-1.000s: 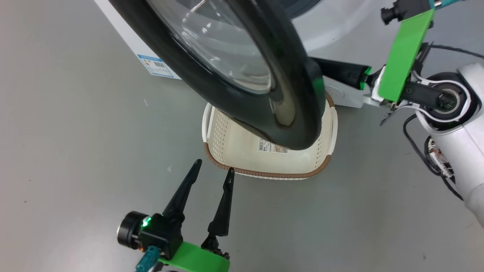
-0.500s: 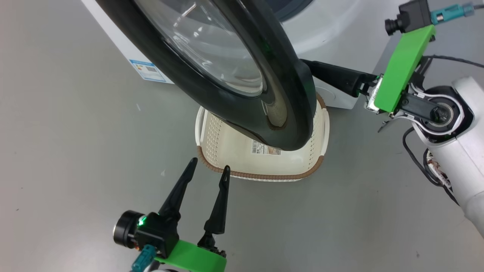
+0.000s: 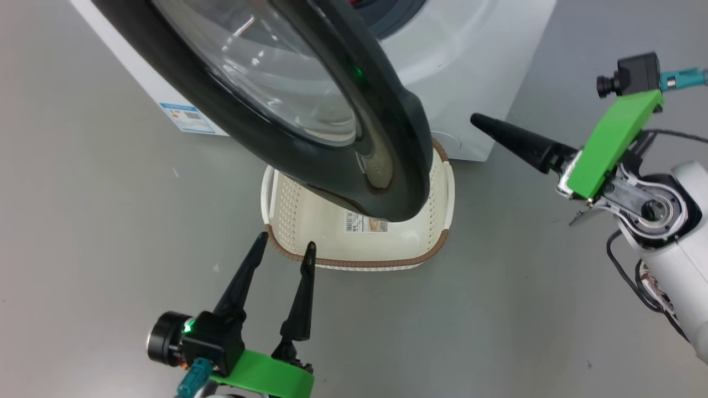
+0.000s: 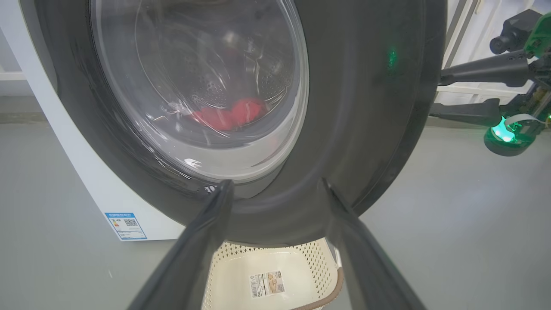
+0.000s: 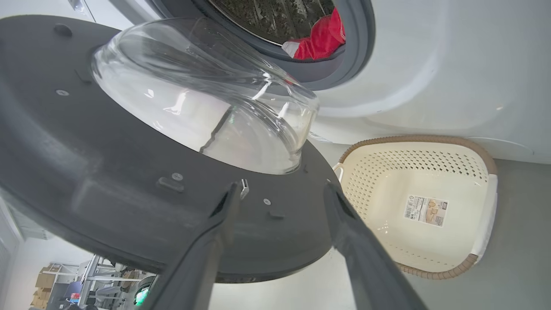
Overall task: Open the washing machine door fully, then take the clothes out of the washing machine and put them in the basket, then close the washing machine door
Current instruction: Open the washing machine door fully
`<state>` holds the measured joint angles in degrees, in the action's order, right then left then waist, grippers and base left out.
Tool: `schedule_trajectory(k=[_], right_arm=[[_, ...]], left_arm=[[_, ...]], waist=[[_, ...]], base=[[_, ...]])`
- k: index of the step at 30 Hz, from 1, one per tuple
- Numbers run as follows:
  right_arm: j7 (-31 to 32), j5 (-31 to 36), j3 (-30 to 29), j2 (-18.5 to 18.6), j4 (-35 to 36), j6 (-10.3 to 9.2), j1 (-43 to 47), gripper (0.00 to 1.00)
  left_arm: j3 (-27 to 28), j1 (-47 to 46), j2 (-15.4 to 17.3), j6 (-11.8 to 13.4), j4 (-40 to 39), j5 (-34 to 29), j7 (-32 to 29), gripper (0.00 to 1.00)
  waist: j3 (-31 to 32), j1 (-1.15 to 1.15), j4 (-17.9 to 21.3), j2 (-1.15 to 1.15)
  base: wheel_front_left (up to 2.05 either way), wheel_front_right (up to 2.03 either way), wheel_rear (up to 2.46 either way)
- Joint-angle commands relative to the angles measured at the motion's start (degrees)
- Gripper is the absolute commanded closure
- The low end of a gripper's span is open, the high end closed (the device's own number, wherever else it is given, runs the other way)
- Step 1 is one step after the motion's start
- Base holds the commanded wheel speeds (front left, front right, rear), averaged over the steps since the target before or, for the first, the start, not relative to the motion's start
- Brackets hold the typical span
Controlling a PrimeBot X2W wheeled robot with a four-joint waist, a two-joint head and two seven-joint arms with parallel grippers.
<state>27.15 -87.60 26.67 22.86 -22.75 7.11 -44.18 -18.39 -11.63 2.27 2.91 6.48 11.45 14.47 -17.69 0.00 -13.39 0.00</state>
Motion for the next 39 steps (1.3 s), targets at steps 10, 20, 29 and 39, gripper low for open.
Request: schedule_trajectory(k=[10, 20, 29, 39], right_arm=[[-7.96, 2.56, -0.34, 4.0, 4.42, 0.37, 8.03, 0.0], [-18.22, 7.68, 3.76, 7.35, 4.99, 0.37, 14.88, 0.0], [-27.52, 10.25, 7.24, 8.96, 2.35, 0.37, 19.03, 0.0], [-39.08, 13.28, 11.28, 10.07, -0.42, 0.37, 20.91, 0.0]], left_arm=[[4.01, 0.28, 0.61, -1.02, -1.43, -1.09, 0.52, 0.0], [5.6, 1.03, 0.61, -1.05, -1.35, -1.35, 0.52, 0.0], [6.46, 1.79, 0.61, -0.97, -1.28, -1.48, 0.52, 0.0], [7.22, 2.45, 0.61, -1.26, -0.91, -1.89, 0.52, 0.0]], waist=[[-0.47, 0.0, 2.1, 0.0], [-0.01, 0.0, 3.45, 0.0], [0.64, 0.0, 4.37, 0.0], [1.24, 0.0, 5.05, 0.0]], base=[[0.0, 0.0, 0.0], [0.0, 0.0, 0.0], [0.0, 0.0, 0.0], [0.0, 0.0, 0.0]])
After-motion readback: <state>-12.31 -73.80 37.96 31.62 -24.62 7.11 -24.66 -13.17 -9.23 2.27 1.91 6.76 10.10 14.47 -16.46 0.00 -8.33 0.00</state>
